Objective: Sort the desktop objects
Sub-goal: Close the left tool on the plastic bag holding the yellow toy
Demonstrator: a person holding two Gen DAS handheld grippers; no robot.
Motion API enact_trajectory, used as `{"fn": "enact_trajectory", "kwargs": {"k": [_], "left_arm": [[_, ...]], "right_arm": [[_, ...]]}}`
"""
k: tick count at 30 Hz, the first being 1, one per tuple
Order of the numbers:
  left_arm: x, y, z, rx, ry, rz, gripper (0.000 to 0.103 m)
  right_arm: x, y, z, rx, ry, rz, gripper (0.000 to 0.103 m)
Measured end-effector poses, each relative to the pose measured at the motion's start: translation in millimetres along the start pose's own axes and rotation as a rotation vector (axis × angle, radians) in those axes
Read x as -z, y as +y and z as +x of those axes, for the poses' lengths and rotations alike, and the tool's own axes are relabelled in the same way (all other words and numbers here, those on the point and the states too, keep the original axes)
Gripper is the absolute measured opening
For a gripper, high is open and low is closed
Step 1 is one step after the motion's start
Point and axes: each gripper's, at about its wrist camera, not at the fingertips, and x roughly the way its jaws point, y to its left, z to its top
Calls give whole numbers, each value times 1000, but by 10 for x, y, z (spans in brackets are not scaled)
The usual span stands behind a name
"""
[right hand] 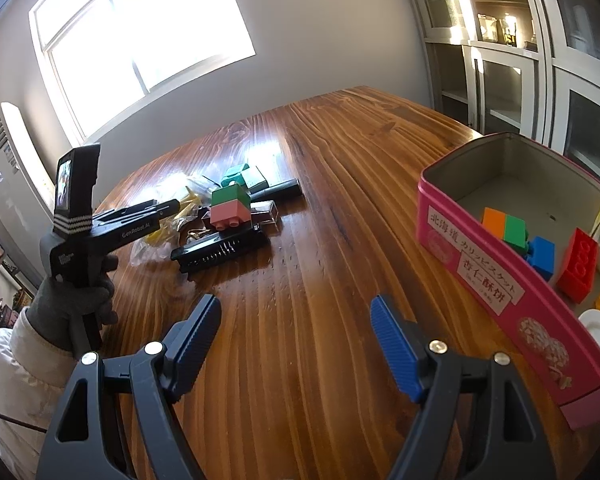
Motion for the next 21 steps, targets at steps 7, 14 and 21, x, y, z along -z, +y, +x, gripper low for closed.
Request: {"fn": "enact_trajectory", "kwargs": {"k": [7, 14, 21], "left_arm": [[172, 72, -309, -4, -26, -40, 30], [374, 194, -727, -2, -45, -99, 29], [673, 229, -810, -5, 23, -149, 29]], "right_arm": [[18, 34, -40, -11, -8, -4, 80], [47, 94, -71, -29, -9, -10, 80], [78, 199, -40, -45, 5, -23, 80]]}}
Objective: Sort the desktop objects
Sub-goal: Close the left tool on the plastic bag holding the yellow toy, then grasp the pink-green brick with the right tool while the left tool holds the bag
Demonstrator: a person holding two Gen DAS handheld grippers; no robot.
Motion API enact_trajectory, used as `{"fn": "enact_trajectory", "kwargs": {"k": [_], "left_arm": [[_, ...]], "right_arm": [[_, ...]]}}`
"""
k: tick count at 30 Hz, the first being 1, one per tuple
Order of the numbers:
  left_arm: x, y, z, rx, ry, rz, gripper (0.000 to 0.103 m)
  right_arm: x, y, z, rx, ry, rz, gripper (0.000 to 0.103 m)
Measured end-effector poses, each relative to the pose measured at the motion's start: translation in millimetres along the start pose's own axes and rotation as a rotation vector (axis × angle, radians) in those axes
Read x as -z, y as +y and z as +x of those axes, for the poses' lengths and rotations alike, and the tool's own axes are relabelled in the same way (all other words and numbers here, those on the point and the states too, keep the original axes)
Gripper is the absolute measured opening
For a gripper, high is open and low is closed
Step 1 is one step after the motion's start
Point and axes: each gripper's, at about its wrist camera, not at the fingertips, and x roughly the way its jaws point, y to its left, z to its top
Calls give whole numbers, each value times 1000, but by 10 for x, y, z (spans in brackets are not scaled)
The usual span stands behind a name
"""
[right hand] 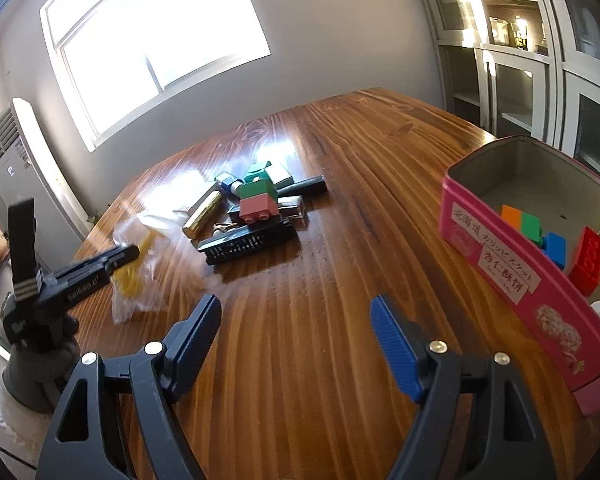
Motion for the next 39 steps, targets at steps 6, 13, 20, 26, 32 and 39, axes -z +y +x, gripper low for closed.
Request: {"fn": "enact_trajectory", "kwargs": {"k": [6, 13, 20, 26, 32, 39], "left_arm": [[68, 40, 96, 54, 53, -37, 59], [104, -14, 144, 67, 78, -10, 67], [113, -55, 120, 34, 74, 17, 40], [127, -148, 9, 90, 34, 41, 36], [96, -148, -74, 94, 4, 27, 36], [41, -80, -117, 89, -15, -6, 36]], "right_arm": [[-1, 120, 53, 5, 14, -26, 81], [-159, 186, 198, 9, 34, -51, 82], [-419, 340, 423, 14, 38, -91, 82], [-589, 429, 690, 37, 53, -107, 82], [-734, 527, 985, 80, 77, -146, 66], [-772, 580, 1271, 129, 102, -172, 49]]}}
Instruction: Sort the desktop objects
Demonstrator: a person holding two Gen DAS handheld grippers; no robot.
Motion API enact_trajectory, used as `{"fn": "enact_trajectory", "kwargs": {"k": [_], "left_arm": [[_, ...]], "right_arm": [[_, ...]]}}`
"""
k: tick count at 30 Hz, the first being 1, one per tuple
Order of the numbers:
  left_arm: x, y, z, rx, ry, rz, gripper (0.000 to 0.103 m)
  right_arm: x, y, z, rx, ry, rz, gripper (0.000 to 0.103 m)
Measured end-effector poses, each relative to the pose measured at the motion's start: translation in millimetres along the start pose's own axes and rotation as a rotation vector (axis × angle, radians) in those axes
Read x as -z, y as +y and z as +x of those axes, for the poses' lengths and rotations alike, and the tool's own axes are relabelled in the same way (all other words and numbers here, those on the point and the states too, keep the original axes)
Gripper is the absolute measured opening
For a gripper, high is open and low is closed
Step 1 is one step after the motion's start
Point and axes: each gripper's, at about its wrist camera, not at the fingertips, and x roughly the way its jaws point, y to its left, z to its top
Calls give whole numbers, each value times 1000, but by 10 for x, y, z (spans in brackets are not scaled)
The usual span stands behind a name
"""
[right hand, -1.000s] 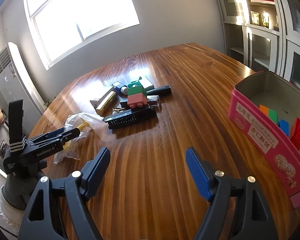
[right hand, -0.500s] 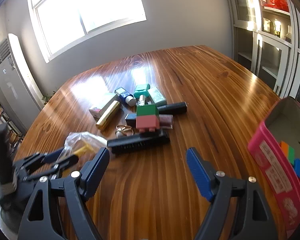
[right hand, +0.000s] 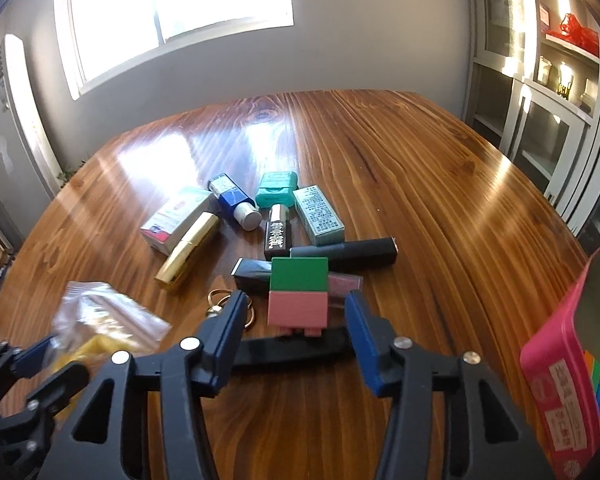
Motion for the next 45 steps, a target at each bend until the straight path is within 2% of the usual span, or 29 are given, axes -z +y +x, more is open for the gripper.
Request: {"fn": "enact_trajectory", "kwargs": {"k": [3, 13, 30, 36, 45], "left_arm": [[-9, -9, 3, 5, -2, 3, 36], [10, -15, -1, 10, 1, -3, 36], [55, -213, -11, 49, 6, 34, 36], [43, -370, -25, 77, 8, 50, 36], [-13, -772, -27, 132, 12, 84, 36]], "right_arm": [[-3, 11, 107, 12, 23, -10, 38], [41, -51, -182, 22, -46, 2, 36], [298, -434, -814, 45, -122, 88, 36], [386, -802, -1201, 100, -189, 157, 36], [693, -1671, -1698, 255, -234, 306, 36]]}}
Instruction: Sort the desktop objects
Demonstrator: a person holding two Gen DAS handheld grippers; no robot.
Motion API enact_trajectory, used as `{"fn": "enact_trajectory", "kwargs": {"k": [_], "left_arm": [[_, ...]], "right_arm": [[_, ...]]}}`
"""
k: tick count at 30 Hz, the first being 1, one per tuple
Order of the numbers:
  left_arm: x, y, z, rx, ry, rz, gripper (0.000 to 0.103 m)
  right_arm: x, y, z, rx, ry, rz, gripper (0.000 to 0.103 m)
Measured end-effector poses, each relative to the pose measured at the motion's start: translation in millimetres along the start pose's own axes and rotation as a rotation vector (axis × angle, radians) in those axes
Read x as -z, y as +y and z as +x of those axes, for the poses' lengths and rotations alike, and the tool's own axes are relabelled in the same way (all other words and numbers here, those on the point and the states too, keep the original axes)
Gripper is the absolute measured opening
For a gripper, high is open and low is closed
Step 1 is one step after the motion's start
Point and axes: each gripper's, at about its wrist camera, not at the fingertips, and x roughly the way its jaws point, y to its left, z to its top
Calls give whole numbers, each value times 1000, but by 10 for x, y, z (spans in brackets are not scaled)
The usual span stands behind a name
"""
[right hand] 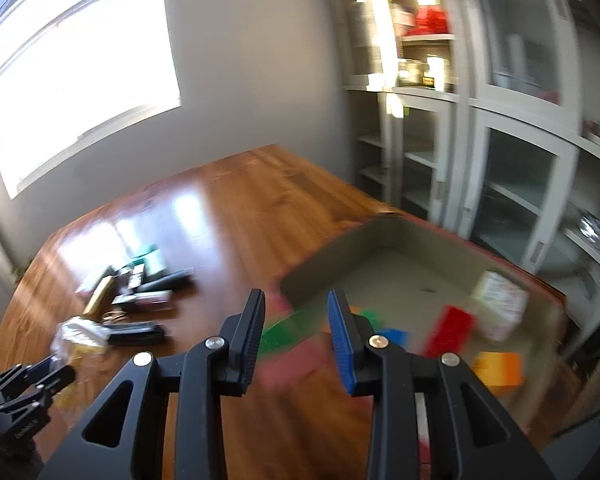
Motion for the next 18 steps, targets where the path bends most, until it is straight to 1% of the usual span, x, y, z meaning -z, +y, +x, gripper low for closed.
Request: {"fn": "enact_trajectory", "kwargs": {"k": [4, 6, 9, 11, 12, 13, 15, 16, 18], "left_arm": [[-63, -213, 29, 24, -1, 26, 36], [-86, -306, 45, 30, -1, 39, 36], [-119, -388, 70, 32, 2, 38, 36], [-143, -406, 77, 26, 1, 31, 36], [-147, -418, 74, 23, 0, 27, 36], [-150, -426, 72, 21, 0, 25, 36], [-144, -440, 67, 18, 1, 27, 36], [-136, -458, 58, 16, 1, 31, 36], [-130, -460, 57, 18, 3, 33, 36]], "right_arm": [[28, -373, -76, 47, -2, 50, 36], [66, -504, -107, 38, 7, 75, 36], [144, -469, -166, -50, 19, 65, 36], [223, -289, -203, -130, 31, 9, 39], [268, -187, -204, -161, 42, -17, 48], [329, -73, -197, -198, 53, -46, 61], [441, 65, -155, -239, 75, -79, 74], [517, 142, -125, -246, 90, -96, 74], [649, 311, 9, -218, 137, -137, 74]]}}
